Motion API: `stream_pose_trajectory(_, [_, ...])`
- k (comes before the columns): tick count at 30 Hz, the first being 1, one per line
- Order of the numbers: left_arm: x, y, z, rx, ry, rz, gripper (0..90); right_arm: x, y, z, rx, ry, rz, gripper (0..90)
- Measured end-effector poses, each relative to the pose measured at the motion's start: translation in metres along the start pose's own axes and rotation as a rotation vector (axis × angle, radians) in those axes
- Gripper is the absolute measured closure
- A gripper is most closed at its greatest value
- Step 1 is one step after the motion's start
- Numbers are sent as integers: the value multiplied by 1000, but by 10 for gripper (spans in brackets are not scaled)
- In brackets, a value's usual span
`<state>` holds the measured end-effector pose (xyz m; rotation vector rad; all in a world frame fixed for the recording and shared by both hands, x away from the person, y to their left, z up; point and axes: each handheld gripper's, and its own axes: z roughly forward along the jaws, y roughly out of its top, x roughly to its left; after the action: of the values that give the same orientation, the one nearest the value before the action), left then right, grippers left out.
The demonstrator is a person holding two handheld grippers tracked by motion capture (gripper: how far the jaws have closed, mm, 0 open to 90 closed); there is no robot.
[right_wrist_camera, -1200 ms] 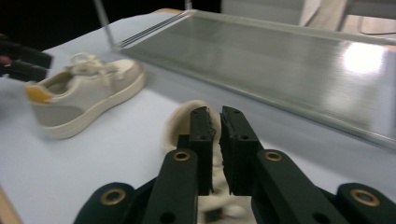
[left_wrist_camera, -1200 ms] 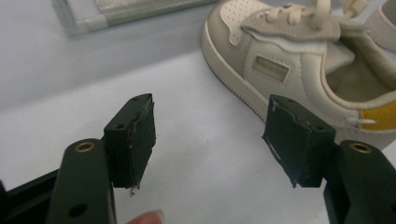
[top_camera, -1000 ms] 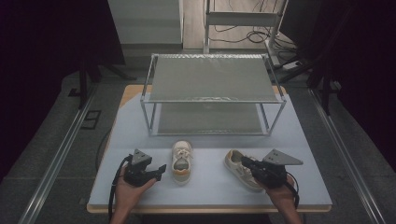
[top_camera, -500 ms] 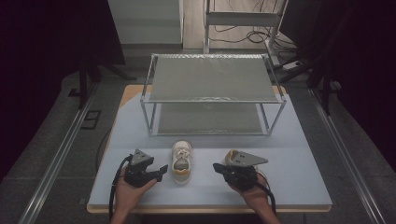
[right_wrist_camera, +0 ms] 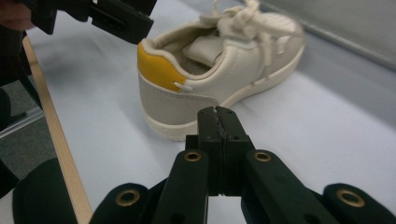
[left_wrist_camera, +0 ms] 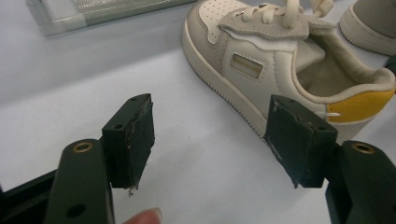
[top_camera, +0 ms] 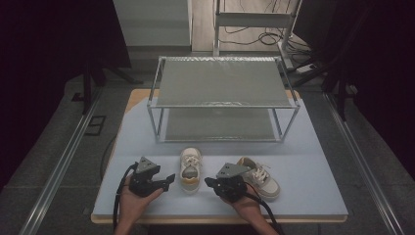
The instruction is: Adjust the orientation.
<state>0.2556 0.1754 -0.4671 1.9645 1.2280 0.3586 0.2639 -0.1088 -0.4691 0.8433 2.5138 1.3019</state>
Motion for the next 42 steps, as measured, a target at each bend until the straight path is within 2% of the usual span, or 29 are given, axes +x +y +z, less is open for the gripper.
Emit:
stream_pose_trajectory(6, [2, -1, -1, 0, 5, -11, 322, 4, 2, 24, 42, -1, -16, 896])
stream_pose_trajectory(9, [4, -1, -2, -3, 6, -15, 321, 9, 5, 30, 49, 23, -24, 896])
stream_pose_trajectory(16, [9, -1, -9, -20, 24, -31, 323, 21, 12, 44, 50, 46, -53, 896])
stream_pose_trajectory(27, [20, -3, -14, -29, 26, -61, 315, 24, 10, 56, 56, 63, -50, 895])
stream_pose_trajectory(31, [22, -5, -15, -30, 33, -66, 314, 21, 11, 38, 20, 43, -51, 894])
stream_pose_trajectory(32, [22, -5, -15, -30, 33, -66, 314, 21, 11, 38, 20, 43, -51, 894])
stream_pose_trajectory(33, [23, -5, -15, -30, 33, -67, 314, 17, 10, 28, 2, 29, -39, 894])
stream_pose_trajectory(34, [23, -5, -15, -30, 33, -67, 313, 17, 10, 28, 2, 29, -39, 894])
stream_pose_trajectory(37, [22, -5, -15, -29, 34, -66, 312, 9, 4, 10, -16, 2, -18, 891])
stream_pose_trajectory(38, [22, -5, -15, -29, 34, -66, 312, 9, 4, 10, -16, 2, -18, 891])
stream_pose_trajectory(42, [22, -4, -13, -28, 42, -71, 301, 0, -5, -14, -40, -30, 13, 892])
